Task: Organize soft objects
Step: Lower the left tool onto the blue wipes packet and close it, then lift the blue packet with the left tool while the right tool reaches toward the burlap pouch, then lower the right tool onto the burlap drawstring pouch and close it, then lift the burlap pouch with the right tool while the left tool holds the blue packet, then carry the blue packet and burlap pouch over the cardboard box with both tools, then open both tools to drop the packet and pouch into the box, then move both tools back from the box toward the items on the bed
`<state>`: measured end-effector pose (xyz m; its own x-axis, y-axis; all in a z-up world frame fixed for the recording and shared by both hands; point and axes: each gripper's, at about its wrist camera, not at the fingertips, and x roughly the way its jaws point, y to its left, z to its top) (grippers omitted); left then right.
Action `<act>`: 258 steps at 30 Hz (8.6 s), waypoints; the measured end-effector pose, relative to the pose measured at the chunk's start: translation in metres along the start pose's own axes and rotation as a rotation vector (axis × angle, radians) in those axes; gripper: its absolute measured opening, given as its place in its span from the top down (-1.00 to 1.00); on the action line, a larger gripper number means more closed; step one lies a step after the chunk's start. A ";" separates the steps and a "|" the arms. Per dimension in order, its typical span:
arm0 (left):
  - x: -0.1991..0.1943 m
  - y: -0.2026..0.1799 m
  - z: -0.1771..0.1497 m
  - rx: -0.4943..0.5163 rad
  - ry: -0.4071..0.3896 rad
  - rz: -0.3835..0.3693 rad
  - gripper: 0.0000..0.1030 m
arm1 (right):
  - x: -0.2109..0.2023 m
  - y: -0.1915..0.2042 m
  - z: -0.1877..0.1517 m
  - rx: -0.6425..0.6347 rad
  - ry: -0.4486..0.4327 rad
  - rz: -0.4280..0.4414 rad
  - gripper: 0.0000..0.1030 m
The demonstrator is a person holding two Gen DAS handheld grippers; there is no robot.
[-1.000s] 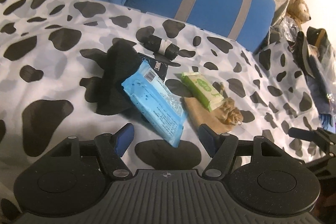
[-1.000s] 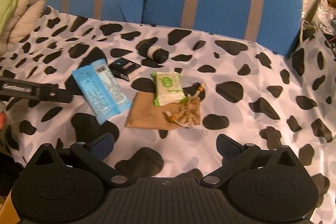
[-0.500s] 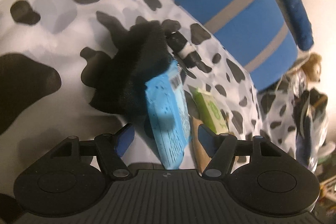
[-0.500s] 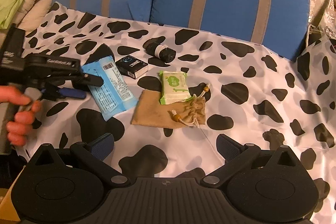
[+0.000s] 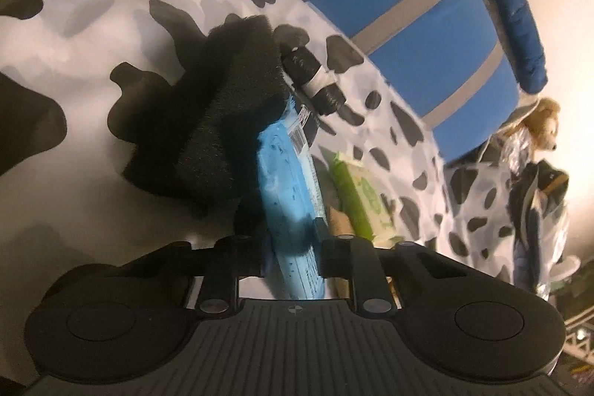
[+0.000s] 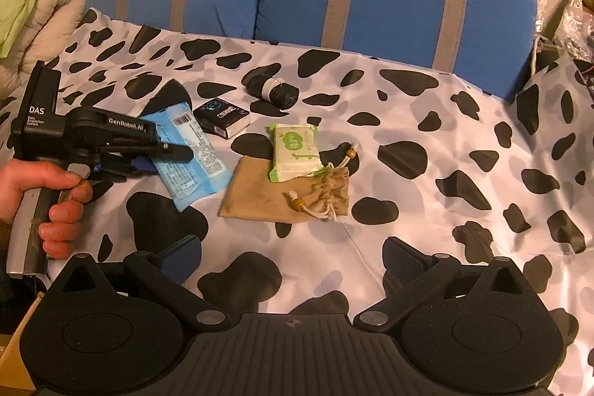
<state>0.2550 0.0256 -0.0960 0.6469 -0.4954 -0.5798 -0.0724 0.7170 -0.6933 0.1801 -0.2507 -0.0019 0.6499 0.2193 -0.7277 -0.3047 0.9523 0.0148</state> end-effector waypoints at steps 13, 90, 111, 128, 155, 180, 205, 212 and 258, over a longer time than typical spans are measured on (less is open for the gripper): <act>-0.022 -0.026 0.001 0.105 -0.055 0.015 0.76 | 0.000 0.007 0.003 -0.021 -0.003 0.000 -1.00; -0.113 -0.092 -0.049 0.591 0.037 0.240 0.76 | 0.143 -0.009 0.025 0.036 0.138 -0.057 -0.55; -0.108 -0.094 -0.053 0.607 0.040 0.237 0.76 | 0.113 -0.011 0.025 0.078 0.126 -0.030 0.94; -0.106 -0.100 -0.062 0.658 0.023 0.255 0.76 | 0.046 -0.013 0.013 0.120 0.065 -0.020 0.94; -0.147 -0.105 -0.108 0.666 0.009 0.245 0.76 | -0.045 0.013 -0.022 0.105 -0.022 0.054 0.94; -0.189 -0.104 -0.174 0.685 0.115 0.285 0.76 | -0.118 0.067 -0.081 0.073 0.059 0.166 0.94; -0.165 -0.086 -0.194 0.662 0.356 0.444 0.71 | -0.087 0.102 -0.116 -0.019 0.418 0.186 0.90; -0.158 -0.081 -0.193 0.650 0.386 0.505 0.05 | -0.088 0.106 -0.115 -0.048 0.403 0.153 -0.63; -0.165 -0.097 -0.170 0.605 0.256 0.427 -0.47 | -0.087 0.066 -0.086 0.028 0.292 0.047 -1.00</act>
<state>0.0262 -0.0458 -0.0054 0.4555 -0.1612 -0.8755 0.1984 0.9771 -0.0767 0.0435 -0.2255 0.0033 0.4066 0.1971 -0.8921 -0.3083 0.9488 0.0691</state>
